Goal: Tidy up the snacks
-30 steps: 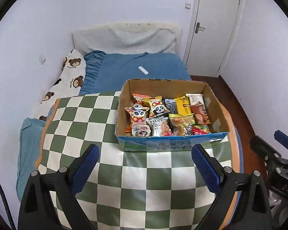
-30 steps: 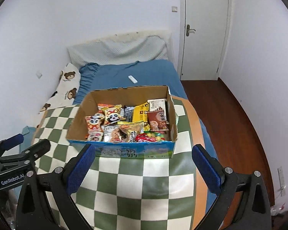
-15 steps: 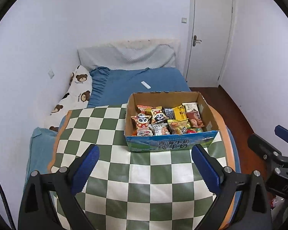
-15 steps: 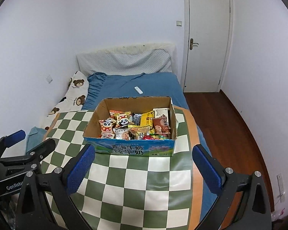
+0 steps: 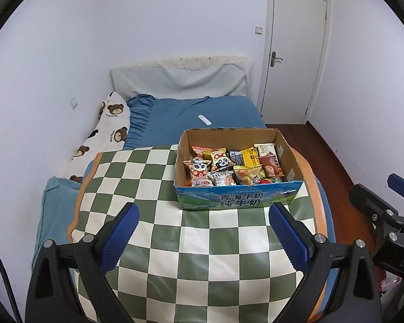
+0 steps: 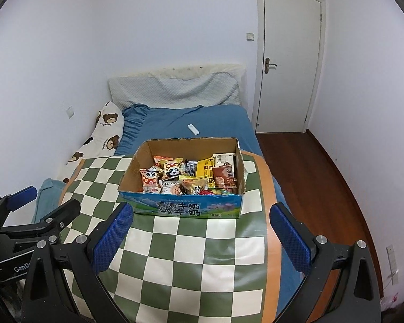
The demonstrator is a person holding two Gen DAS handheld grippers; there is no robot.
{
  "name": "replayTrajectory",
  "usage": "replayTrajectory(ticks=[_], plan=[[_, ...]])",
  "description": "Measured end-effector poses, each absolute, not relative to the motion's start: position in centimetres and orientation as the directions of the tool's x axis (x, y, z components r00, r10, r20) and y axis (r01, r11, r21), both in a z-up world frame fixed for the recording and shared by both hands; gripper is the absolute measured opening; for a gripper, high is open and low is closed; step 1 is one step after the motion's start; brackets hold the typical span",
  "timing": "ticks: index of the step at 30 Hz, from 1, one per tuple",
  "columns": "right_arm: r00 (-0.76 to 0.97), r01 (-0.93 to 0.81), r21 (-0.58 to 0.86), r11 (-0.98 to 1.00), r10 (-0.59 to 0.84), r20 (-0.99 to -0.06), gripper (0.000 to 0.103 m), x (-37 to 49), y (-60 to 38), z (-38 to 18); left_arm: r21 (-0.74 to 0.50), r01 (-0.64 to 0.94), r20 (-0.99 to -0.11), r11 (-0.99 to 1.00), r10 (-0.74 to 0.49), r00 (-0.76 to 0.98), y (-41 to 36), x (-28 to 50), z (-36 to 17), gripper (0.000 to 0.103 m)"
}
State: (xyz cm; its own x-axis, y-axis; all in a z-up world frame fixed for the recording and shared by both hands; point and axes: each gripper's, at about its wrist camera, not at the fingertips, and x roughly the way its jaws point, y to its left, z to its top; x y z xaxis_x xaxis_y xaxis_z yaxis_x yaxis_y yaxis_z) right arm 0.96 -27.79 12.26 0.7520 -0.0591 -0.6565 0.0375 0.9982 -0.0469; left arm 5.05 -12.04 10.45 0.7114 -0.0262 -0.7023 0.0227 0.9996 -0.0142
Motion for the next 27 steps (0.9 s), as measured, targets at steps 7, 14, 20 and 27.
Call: replayTrajectory(ticks=[7, 14, 20, 27], plan=[[0.750, 0.050, -0.049, 0.998, -0.070, -0.658, 0.103, 1.5, -28.0, 11.9, -0.014, 0.007, -0.688, 1.000, -0.015, 0.726, -12.1, 5.6, 10.8, 0.103], [0.739, 0.081, -0.054, 0.995, -0.096, -0.667, 0.103, 3.4, -28.5, 10.5, -0.014, -0.008, -0.714, 1.000, -0.004, 0.701, -12.2, 7.5, 9.3, 0.103], [0.719, 0.105, -0.053, 0.993, -0.113, -0.686, 0.103, 6.2, -29.3, 8.5, -0.003, -0.030, -0.735, 1.000, 0.018, 0.677, -12.4, 10.4, 7.5, 0.103], [0.693, 0.131, -0.054, 0.990, -0.130, -0.709, 0.103, 9.8, -30.4, 6.3, 0.001, -0.062, -0.761, 0.998, 0.041, 0.647, -12.1, 14.4, 5.4, 0.103]])
